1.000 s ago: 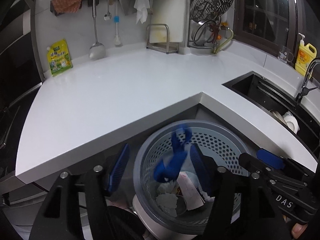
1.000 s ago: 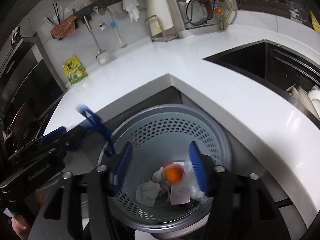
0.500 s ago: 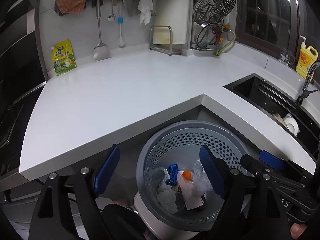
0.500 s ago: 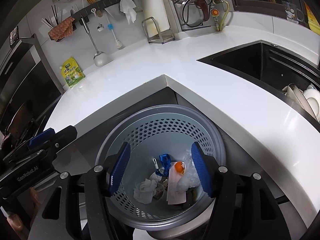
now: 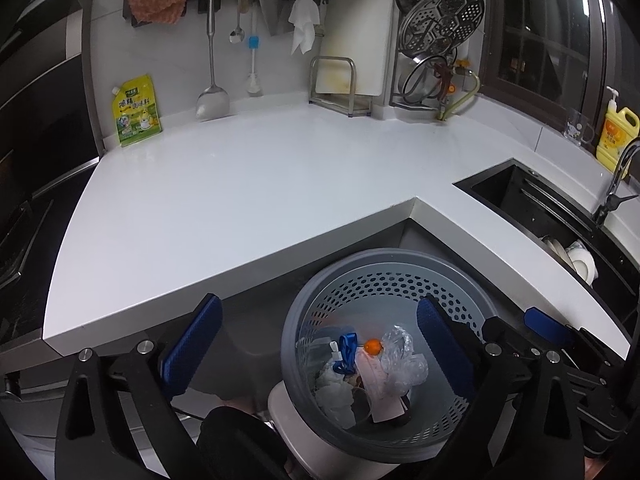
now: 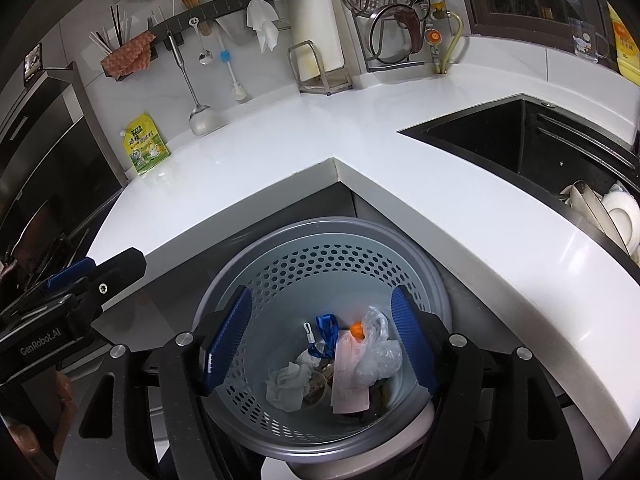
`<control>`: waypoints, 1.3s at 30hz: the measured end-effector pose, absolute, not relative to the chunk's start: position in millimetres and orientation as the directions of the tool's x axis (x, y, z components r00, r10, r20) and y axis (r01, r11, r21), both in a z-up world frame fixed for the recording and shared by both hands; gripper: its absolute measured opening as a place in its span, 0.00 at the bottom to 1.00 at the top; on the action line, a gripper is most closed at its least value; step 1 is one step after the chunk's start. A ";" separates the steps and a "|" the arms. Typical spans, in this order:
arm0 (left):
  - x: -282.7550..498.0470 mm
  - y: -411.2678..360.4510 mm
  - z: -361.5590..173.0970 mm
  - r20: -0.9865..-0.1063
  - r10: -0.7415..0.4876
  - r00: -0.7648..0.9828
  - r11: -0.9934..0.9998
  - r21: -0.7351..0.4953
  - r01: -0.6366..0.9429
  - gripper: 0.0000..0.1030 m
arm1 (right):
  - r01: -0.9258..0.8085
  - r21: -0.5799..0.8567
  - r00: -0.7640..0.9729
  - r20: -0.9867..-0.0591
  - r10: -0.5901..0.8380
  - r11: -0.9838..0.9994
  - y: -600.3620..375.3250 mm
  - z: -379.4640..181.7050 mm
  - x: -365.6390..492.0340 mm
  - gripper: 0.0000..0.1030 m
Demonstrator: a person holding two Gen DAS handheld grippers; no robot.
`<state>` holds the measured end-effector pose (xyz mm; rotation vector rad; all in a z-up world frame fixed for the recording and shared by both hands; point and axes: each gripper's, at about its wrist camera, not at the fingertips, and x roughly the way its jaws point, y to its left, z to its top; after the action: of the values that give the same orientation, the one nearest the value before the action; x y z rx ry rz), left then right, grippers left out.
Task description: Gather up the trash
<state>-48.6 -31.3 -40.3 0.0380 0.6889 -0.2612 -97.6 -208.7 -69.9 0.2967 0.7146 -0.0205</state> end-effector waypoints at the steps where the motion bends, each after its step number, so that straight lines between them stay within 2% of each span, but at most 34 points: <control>1: -48.0 -31.2 -40.5 -0.634 -0.226 0.739 0.967 -0.053 0.250 0.93 | 0.120 0.259 0.758 -0.648 0.080 0.959 -208.4 -69.4 -97.7 0.68; 36: -59.1 -18.9 -30.5 -0.616 -0.187 0.765 0.977 -0.037 0.209 0.94 | 0.144 0.208 0.801 -0.599 0.009 0.968 -201.6 -37.8 -118.2 0.70; 39: -61.7 -16.4 -28.0 -0.610 -0.185 0.771 0.978 -0.038 0.205 0.94 | 0.145 0.205 0.807 -0.590 0.005 0.968 -199.4 -34.3 -121.6 0.72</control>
<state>-61.7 -16.4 -28.0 0.0312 0.6580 -0.2113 -121.6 -199.4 -34.3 0.2468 0.6285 -0.0756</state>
